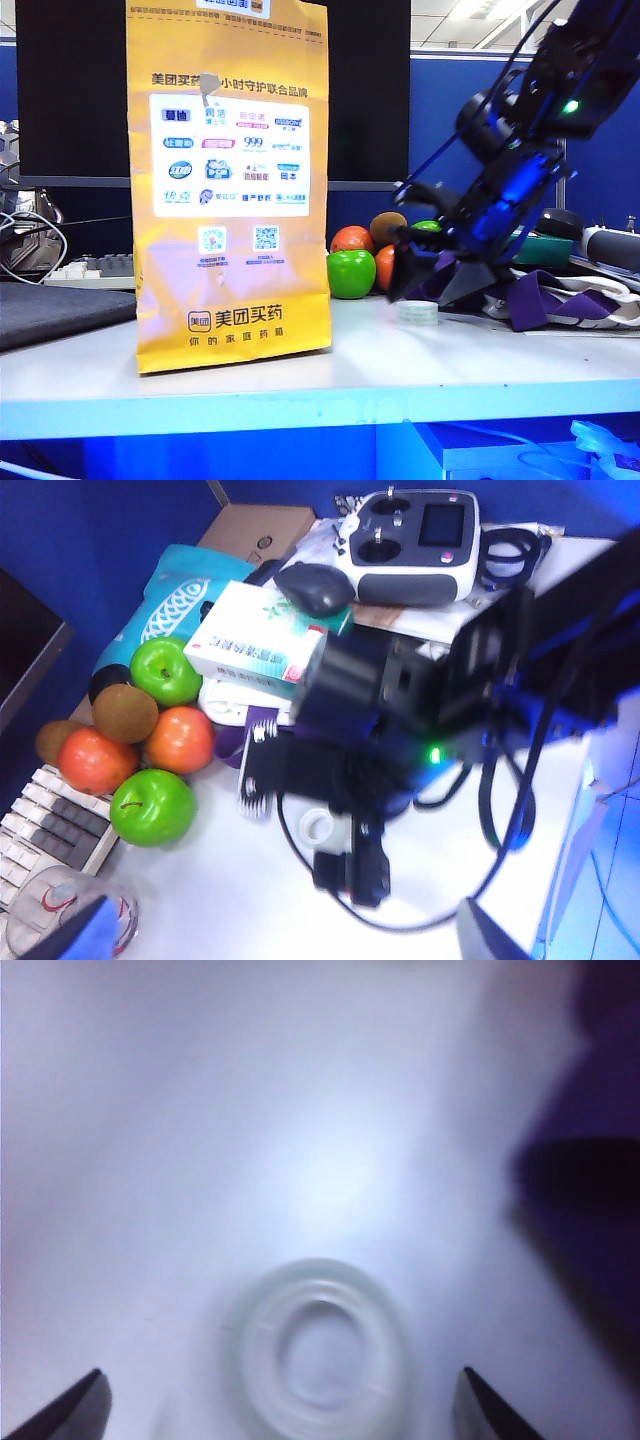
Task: Pick up the transparent tape and throw it into the yellow paper bag.
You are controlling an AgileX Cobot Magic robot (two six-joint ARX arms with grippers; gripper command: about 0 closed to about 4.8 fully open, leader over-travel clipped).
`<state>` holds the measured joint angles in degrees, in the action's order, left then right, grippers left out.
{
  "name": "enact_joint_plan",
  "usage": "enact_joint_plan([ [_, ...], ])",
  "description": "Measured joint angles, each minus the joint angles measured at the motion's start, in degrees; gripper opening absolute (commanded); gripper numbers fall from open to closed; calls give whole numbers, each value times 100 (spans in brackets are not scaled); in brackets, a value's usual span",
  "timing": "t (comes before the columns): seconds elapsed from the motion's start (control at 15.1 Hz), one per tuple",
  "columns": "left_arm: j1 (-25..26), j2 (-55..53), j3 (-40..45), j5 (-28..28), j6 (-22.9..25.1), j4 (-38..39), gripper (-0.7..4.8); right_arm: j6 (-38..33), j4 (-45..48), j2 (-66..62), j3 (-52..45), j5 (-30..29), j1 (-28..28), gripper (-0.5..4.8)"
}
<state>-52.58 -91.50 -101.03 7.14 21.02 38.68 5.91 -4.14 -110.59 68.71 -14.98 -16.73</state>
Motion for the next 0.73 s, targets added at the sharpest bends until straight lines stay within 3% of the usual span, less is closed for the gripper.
enact_joint_plan([
  [0.26, 0, 0, 0, 59, 0, 61, 479, 0, 42, -184, 0, 127, -205, 479],
  [0.33, 0, 0, 0, 63, -2, 140, 479, 0, 42, -184, -2, 310, -214, 438],
  [0.4, 0, 0, 0, 63, -2, 151, 479, 0, 42, -184, -2, 466, -212, 279],
  [0.46, 0, 0, 0, 63, -2, 153, 479, -7, 39, -184, 0, 588, -205, 229],
  [0.73, 0, 0, 0, 63, -2, 153, 479, 17, -7, -184, 11, 872, -177, 209],
])
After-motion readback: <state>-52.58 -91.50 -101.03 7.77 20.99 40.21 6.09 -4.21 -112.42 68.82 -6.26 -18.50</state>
